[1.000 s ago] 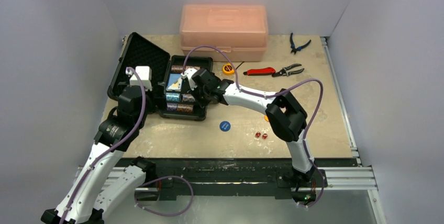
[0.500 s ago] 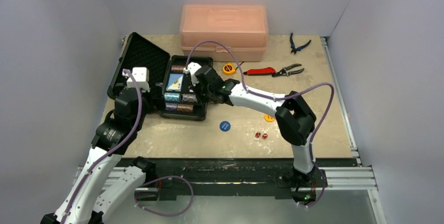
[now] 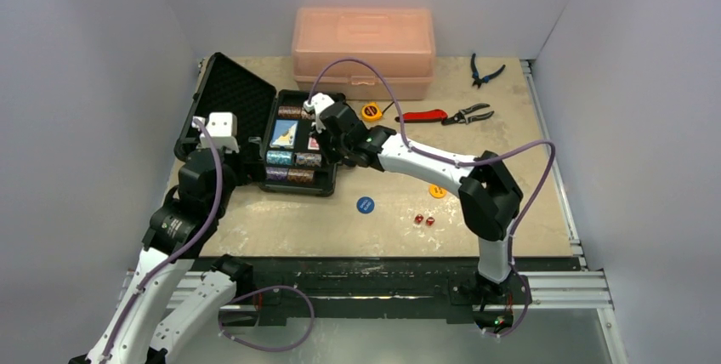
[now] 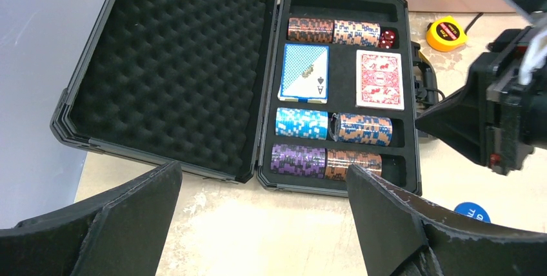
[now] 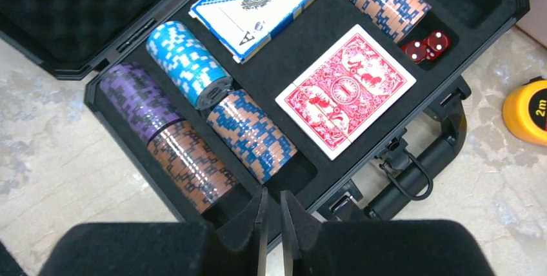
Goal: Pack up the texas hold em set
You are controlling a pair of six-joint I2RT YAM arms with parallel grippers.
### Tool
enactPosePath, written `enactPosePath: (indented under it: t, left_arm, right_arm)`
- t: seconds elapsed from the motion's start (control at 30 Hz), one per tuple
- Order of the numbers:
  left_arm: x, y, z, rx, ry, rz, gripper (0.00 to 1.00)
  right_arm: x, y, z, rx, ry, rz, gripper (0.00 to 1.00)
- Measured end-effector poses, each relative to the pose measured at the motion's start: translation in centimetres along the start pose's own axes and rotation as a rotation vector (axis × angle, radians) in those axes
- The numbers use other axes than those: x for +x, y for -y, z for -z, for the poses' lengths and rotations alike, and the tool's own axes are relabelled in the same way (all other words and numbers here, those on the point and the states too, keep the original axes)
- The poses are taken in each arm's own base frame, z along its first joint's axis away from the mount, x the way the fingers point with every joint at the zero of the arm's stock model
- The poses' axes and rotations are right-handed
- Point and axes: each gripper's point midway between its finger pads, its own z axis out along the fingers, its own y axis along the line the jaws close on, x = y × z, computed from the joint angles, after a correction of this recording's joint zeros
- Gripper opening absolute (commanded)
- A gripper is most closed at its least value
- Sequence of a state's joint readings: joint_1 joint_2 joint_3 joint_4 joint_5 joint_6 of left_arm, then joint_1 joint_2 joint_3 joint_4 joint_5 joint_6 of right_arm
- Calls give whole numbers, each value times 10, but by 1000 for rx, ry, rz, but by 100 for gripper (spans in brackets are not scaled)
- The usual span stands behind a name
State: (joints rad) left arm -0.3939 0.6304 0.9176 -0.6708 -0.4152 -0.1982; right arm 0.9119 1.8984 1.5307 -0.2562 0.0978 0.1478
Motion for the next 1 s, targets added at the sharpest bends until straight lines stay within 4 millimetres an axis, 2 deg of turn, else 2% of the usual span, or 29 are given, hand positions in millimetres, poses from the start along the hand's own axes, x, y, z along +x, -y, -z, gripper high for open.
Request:
enactPosePath:
  t: [0.13, 0.33, 0.43, 1.0]
  left_arm:
    - [0, 1, 1, 8, 2, 2, 100]
    - [0, 3, 1, 20, 2, 3, 100]
    - [-1, 3, 2, 23, 4, 4, 100]
    - [0, 6, 3, 38, 4, 5, 100]
  right_arm:
    - [13, 2, -15, 23, -43, -29, 13]
    - [43, 3, -38, 40, -125, -48, 10]
    - [49, 3, -46, 44, -148, -50, 10]
    - [45, -2, -57, 24, -146, -54, 9]
